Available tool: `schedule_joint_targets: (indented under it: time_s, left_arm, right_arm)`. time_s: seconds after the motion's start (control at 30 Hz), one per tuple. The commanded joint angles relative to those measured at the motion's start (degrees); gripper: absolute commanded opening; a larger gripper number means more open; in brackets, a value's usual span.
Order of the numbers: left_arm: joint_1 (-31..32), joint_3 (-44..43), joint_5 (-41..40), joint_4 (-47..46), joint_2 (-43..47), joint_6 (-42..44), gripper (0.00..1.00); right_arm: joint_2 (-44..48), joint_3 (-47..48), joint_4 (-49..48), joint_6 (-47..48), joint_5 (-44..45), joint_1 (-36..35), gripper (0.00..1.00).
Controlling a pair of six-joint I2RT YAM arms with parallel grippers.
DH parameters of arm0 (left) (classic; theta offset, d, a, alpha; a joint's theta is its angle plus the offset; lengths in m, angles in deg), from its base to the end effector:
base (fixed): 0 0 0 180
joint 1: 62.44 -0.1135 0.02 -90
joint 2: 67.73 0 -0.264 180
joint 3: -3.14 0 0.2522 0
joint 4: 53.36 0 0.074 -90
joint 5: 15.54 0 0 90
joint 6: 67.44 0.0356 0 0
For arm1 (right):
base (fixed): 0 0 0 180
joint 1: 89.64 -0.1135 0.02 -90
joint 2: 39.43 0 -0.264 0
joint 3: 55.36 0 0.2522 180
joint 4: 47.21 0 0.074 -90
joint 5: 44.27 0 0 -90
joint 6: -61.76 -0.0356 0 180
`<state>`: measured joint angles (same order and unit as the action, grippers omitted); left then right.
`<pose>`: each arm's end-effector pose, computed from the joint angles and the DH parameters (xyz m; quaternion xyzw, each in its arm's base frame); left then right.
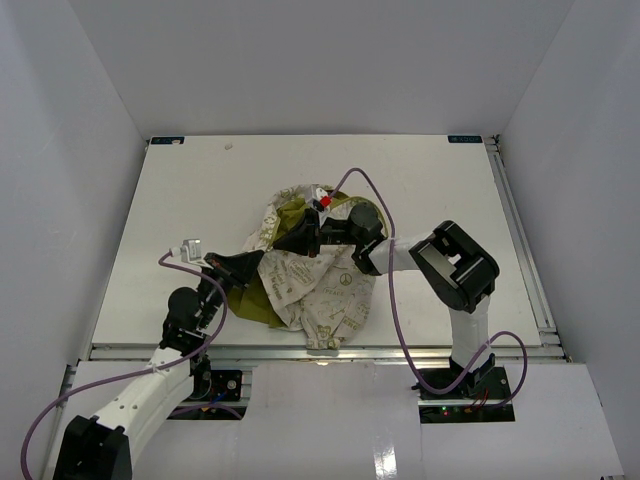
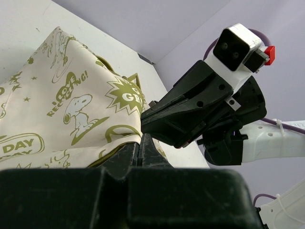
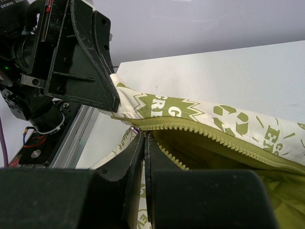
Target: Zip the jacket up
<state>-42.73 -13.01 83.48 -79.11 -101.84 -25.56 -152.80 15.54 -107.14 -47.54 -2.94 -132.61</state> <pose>0.1388 -0.0557 0.1986 -0.1034 0.6499 -0.4620 0.5945 0.2772 0.2948 0.2148 -0.4357 0.4594 0.5885 0.5027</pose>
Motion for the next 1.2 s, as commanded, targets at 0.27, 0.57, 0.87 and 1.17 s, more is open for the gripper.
schedule_joint_targets:
  time_s: [0.27,0.57,0.87,1.17]
  left_arm:
    - [-0.19,7.85,1.09,9.49,1.33,-1.97,0.0]
    - [-0.19,2.66,1.07,22.74,5.79,-2.1,0.0]
    - [-0.19,-2.1,1.83,31.08,7.49,-1.88,0.0]
    - [-0.19,-12.05,0.93,45.87,14.54,-0.24,0.0]
  right_arm:
    - [4.2,-2.91,3.98,10.5,8.14,0.17,0.08]
    - [6.45,-2.15,11.44,15.7,12.37,0.52,0.08]
    - [9.54,0.64,23.58,22.27,19.63,1.26,0.08]
    - [11.31,6.5,37.51,25.07,26.39,2.82,0.08]
